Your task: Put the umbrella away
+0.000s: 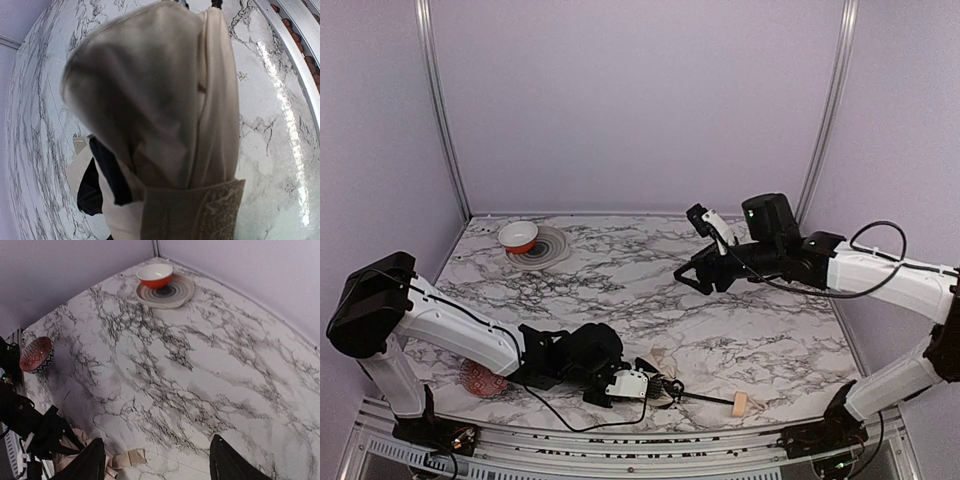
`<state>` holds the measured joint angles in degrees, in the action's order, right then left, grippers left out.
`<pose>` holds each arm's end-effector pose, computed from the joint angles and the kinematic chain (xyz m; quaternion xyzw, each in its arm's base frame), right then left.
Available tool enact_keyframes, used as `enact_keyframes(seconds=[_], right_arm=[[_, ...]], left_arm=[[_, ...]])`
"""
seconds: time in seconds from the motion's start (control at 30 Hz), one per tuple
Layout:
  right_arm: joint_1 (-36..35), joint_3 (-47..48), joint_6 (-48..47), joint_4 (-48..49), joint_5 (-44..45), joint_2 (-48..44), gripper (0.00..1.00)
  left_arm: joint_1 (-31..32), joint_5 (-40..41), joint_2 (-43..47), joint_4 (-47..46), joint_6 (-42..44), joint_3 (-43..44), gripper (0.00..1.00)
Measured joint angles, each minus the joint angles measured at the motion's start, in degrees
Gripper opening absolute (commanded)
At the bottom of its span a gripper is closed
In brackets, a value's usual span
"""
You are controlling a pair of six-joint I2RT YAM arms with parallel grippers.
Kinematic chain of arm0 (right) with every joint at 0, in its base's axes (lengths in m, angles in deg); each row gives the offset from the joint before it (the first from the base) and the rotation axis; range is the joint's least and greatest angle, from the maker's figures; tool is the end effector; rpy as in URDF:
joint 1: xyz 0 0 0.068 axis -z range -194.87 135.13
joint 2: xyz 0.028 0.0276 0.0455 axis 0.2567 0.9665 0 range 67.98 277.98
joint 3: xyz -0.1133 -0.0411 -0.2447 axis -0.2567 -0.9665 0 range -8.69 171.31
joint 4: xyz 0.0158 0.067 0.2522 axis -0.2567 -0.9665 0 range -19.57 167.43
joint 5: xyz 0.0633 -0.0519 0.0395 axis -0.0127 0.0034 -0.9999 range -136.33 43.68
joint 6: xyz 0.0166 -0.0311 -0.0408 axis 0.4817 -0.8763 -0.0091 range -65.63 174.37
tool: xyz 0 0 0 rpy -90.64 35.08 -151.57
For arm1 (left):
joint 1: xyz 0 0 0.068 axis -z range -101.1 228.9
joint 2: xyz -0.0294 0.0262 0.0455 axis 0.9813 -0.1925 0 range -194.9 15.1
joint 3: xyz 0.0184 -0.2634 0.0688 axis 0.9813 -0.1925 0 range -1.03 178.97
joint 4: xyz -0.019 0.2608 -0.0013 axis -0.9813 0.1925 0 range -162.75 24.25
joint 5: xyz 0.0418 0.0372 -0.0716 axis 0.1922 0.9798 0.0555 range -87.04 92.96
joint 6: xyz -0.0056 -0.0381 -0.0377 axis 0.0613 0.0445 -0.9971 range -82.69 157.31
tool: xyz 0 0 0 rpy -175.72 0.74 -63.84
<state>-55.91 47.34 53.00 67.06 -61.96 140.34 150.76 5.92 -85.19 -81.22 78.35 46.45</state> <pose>0.2115 0.1967 0.3051 -0.3716 0.7604 0.2853 0.4498 0.1082 -0.3239 0.1379 0.7623 0.5176 -0.0801 0.3803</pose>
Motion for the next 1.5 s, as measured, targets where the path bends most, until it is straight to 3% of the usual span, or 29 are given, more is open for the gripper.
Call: enact_keyframes(seconds=[0.1, 0.27, 0.43, 0.7, 1.1, 1.3, 1.5], right_arm=[[2.2, 5.7, 4.2, -10.7, -2.4, 10.3, 0.56], [1.4, 14.4, 6.1, -24.0, -3.1, 26.7, 0.56], [-1.4, 18.1, 7.4, -30.7, -3.1, 32.1, 0.55], [-2.8, 19.7, 11.1, -33.6, -6.7, 37.6, 0.54], [-1.5, 9.2, 24.0, -20.7, -19.7, 36.5, 0.4], [-1.2, 6.1, 28.9, -14.0, -22.4, 36.2, 0.38], [-0.1, 5.4, 30.8, -9.7, -21.0, 36.3, 0.22]], left_arm=[[0.0, -0.1, 0.0, 1.4, 0.6, 0.7, 0.0], [0.0, -0.3, 0.0, 2.5, 0.5, 1.2, 0.0], [0.0, -0.3, 0.0, 3.1, 0.5, 1.5, 0.0], [0.0, -0.3, -0.4, 4.9, 0.5, 2.7, 0.0], [0.0, -0.3, -0.9, 6.6, 0.5, 4.0, 0.0], [0.0, -0.3, -0.9, 6.8, 0.5, 4.1, 0.0], [0.0, -0.4, -0.9, 6.9, -0.1, 4.1, 0.0]])
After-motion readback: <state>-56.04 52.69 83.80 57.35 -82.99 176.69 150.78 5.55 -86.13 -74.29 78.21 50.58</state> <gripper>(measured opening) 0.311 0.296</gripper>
